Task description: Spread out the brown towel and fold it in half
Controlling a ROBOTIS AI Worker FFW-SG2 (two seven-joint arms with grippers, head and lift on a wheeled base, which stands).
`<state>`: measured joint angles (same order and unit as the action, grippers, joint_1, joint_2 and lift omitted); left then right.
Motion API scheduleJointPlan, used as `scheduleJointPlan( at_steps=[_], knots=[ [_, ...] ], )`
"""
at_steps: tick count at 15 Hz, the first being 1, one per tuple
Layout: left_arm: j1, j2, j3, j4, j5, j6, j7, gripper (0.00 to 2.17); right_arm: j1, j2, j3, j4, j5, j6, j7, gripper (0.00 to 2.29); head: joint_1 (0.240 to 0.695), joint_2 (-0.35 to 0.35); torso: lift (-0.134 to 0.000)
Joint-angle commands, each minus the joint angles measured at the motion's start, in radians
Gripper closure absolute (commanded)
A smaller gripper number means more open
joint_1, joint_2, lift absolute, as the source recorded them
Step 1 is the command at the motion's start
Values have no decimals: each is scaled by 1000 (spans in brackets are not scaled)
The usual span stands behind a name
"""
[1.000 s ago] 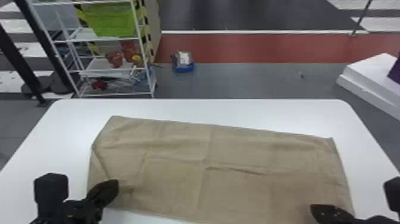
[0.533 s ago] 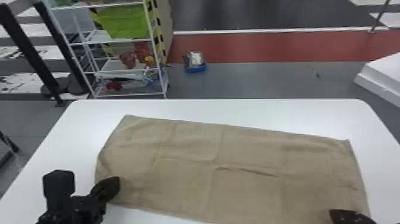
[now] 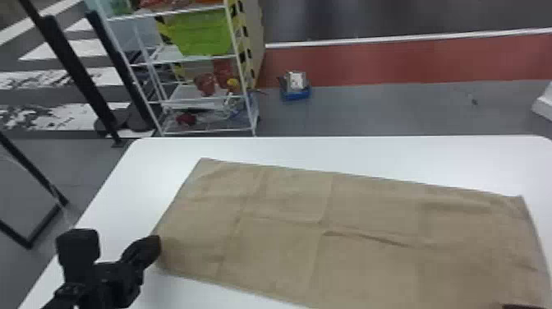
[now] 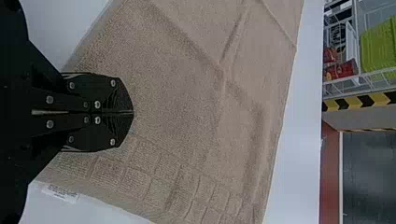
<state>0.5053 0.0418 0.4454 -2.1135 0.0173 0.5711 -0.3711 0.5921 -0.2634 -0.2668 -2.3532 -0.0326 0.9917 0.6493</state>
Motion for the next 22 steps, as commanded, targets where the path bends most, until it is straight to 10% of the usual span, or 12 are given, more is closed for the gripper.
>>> scheduleJointPlan(
  at_steps=[1,10,12,14,16,22],
  knots=[
    [-1,3,27,10,-5,-7,6,1943,0,0,-5,-6,-1,14,1,1892,695,205,-124],
    [-85,-3,78,-91,36,54,55,1804,-107,12,-88,-3,-13,35,9,1889,695,231,-124],
    [-157,4,75,-51,33,82,44,1193,-167,12,-95,43,-15,20,9,1683,695,199,-124],
    [-243,10,72,3,26,97,6,545,-225,12,-91,121,-21,-96,10,971,695,176,-124],
    [-338,49,38,92,18,112,-35,313,-307,10,-69,232,-18,-241,9,259,695,155,-124],
    [-608,184,-56,440,24,152,-204,319,-578,-2,41,532,85,-409,26,289,695,93,-124]
  ],
)
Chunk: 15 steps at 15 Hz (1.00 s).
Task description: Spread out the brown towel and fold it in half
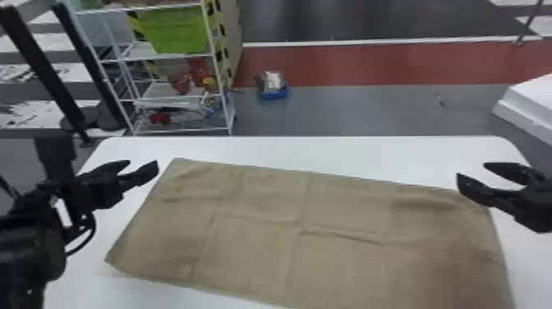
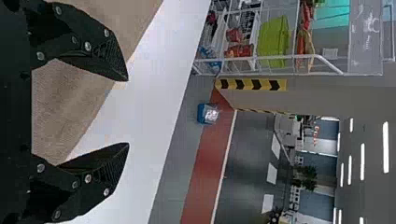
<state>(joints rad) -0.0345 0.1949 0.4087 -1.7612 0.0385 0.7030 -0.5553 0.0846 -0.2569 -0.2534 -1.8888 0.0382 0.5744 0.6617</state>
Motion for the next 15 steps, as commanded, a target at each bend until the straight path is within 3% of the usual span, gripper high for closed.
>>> scheduleJointPlan(
  at_steps=[1,3,6,9,15],
  knots=[
    [-97,43,-33,121,6,20,-38,319,-118,-7,32,109,8,17,70,289,695,88,-124],
    [-174,81,-94,224,-2,17,-63,323,-171,-2,31,189,-11,39,136,289,695,92,-124],
    [-249,101,-143,341,-12,-32,-94,397,-212,-10,-12,300,-47,17,249,289,695,89,-124],
    [-254,104,-195,359,-54,-53,-87,397,-221,-39,-18,318,-34,72,292,289,695,72,-124],
    [-305,106,-275,465,-195,-136,-35,400,-217,-51,-43,312,-47,161,332,289,695,50,-124]
  ],
)
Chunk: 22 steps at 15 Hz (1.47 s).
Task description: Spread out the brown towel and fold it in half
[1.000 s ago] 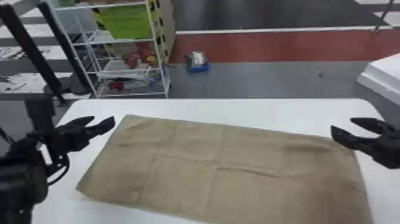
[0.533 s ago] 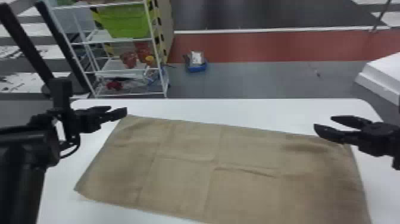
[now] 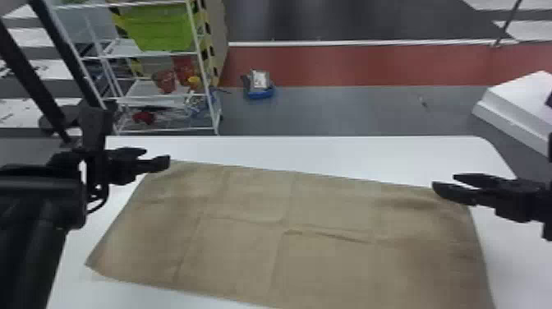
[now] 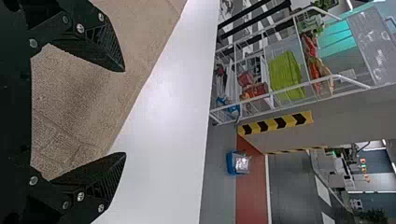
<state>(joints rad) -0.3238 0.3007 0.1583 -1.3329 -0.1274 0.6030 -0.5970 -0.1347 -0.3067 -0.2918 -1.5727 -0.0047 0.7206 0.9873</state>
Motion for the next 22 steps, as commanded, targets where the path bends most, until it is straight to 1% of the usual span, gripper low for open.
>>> scheduleJointPlan(
  at_steps=[1,2,5,9,10,11,13,15,22],
  knots=[
    [-23,0,-36,58,-40,-58,14,410,6,-2,-10,-9,-6,24,14,289,695,48,-124],
    [-32,0,-51,81,-44,-79,17,410,9,-2,-12,-13,-8,27,17,289,695,48,-124],
    [-75,0,-55,152,-52,-97,20,410,27,-2,-32,-39,-6,30,22,289,695,40,-124],
    [-138,17,-55,248,-49,-101,-4,414,55,-3,-49,-86,-6,40,22,289,695,39,-124],
    [-156,26,-55,276,-47,-97,-20,437,60,-3,-50,-96,-5,40,22,289,695,40,-124],
    [-169,31,-55,293,-47,-97,-35,515,61,-3,-50,-101,-5,43,22,289,695,42,-124],
    [-172,32,-62,294,-52,-73,-63,515,61,-3,-50,-102,-5,43,22,289,695,45,-124],
    [-172,34,-72,294,-58,-64,-73,518,61,-3,-50,-104,-6,40,22,289,695,46,-124],
    [-192,40,-89,365,-81,-97,-58,515,72,-8,-56,-124,-5,37,27,289,695,48,-124]
  ],
)
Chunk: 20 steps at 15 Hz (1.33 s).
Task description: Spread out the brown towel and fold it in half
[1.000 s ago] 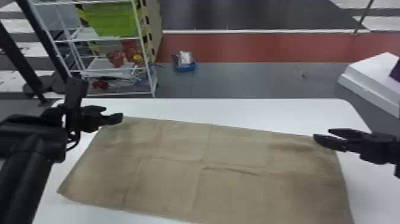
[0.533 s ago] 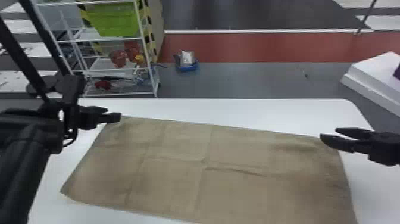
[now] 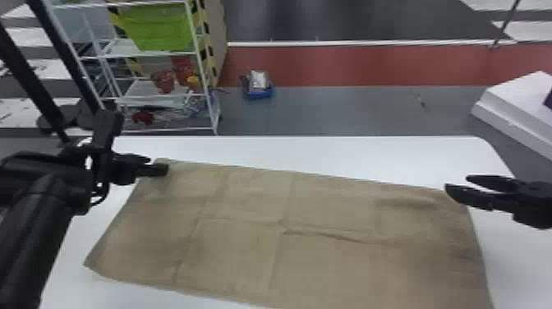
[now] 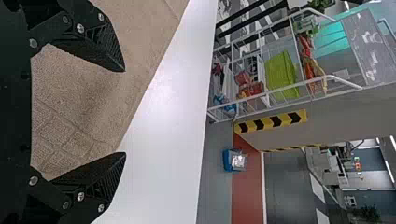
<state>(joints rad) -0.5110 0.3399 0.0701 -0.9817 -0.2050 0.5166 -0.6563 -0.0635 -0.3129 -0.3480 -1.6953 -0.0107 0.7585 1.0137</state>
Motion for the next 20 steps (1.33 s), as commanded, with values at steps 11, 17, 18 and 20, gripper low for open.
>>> scheduleJointPlan(
  at_steps=[11,17,18,20],
  knots=[
    [-24,-6,-24,49,-5,-39,9,518,-1,-2,6,-1,20,-4,-1,289,695,42,-124],
    [-31,-6,-24,63,-11,-42,11,866,4,-5,0,-7,15,-4,-1,289,695,38,-124],
    [-31,-6,-24,61,-8,-48,14,1025,4,-5,0,-9,15,-4,-1,289,695,38,-124],
    [-31,-4,-24,55,-7,-54,17,1089,5,-6,0,-9,26,-4,-4,289,695,39,-124]
  ],
)
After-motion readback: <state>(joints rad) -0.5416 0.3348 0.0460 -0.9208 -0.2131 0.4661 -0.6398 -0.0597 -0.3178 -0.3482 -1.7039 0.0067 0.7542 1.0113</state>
